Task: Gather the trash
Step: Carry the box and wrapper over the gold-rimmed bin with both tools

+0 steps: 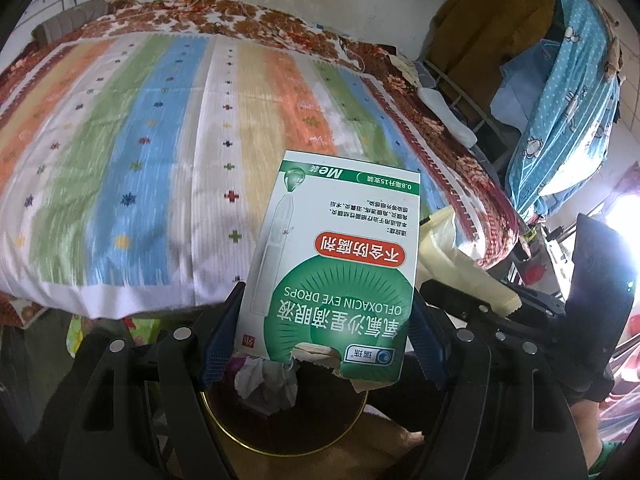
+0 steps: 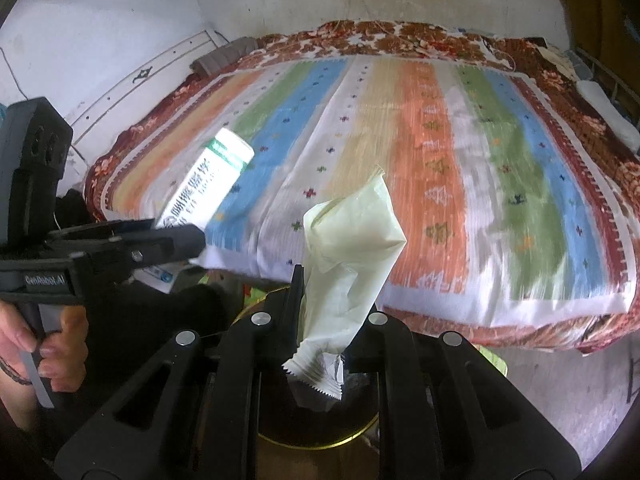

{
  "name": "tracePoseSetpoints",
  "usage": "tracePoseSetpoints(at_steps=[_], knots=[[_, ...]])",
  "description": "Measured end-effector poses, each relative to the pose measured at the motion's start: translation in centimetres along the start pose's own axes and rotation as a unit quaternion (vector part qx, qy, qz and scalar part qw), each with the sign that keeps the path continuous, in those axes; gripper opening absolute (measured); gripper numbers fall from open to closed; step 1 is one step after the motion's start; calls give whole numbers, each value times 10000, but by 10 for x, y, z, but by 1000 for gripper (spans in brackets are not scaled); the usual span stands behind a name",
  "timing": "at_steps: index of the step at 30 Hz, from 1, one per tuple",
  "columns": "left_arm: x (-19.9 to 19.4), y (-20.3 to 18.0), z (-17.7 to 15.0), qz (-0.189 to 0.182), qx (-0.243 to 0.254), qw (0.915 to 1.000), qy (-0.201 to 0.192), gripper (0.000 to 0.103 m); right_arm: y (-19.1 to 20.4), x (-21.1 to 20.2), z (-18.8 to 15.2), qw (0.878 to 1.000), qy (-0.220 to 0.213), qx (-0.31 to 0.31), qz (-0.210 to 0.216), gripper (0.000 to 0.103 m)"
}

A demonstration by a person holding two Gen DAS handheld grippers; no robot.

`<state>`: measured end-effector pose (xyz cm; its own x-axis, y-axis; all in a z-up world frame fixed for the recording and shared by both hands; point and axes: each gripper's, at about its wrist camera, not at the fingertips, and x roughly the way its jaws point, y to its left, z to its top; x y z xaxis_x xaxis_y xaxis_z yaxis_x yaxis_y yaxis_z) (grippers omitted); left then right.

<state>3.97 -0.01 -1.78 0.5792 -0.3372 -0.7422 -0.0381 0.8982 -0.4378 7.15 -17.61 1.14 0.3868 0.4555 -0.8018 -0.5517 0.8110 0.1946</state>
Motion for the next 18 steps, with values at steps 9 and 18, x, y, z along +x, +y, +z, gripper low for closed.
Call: tracePoseSetpoints(at_steps=[9, 18], knots=[[22, 4, -26, 159, -214, 9985, 476, 74, -4, 21, -26, 9980, 618, 117, -57, 14], [48, 26, -42, 156, -993, 9893, 1061, 74, 1, 49, -47, 9919, 1243, 278, -25, 15]])
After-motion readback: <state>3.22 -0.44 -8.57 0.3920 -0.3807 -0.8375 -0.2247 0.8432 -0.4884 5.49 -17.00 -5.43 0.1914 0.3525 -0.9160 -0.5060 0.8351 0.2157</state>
